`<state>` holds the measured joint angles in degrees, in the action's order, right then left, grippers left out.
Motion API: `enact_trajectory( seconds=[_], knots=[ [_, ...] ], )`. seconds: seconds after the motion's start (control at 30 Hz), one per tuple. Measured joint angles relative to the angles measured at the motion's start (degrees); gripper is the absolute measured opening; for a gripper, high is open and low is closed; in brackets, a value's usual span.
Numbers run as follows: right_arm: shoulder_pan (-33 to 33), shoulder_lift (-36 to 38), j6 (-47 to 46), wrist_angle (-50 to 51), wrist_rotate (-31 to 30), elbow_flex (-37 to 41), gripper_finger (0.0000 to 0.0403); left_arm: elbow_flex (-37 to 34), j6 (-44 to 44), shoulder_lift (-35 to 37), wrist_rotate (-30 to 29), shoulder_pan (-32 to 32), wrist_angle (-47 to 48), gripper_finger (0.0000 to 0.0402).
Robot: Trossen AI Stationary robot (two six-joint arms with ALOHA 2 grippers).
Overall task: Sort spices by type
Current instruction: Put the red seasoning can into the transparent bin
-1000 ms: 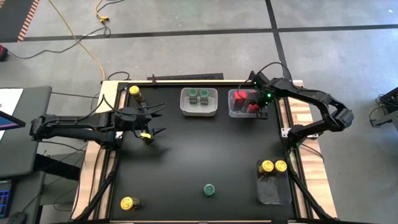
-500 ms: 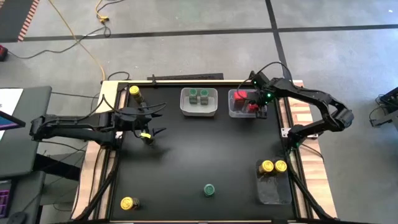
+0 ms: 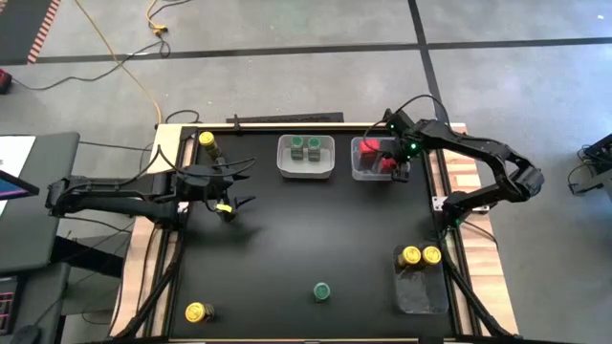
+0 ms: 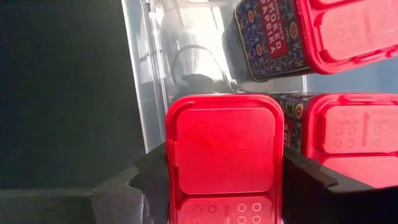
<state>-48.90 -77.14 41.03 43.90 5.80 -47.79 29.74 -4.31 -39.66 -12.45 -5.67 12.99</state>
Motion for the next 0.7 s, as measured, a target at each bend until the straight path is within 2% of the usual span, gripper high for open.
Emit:
enact_trajectory(
  seconds=[0.37, 0.7],
  knots=[
    [0.0, 0.0, 4.3, 0.7, -1.8, 0.0, 0.0246, 0.0, 0.0, 0.0, 0.0, 0.0, 0.0, 0.032],
    [0.0, 0.0, 4.4, 1.0, -1.8, 0.0, 0.0253, 0.0, 0.0, 0.0, 0.0, 0.0, 0.0, 0.032]
  ],
)
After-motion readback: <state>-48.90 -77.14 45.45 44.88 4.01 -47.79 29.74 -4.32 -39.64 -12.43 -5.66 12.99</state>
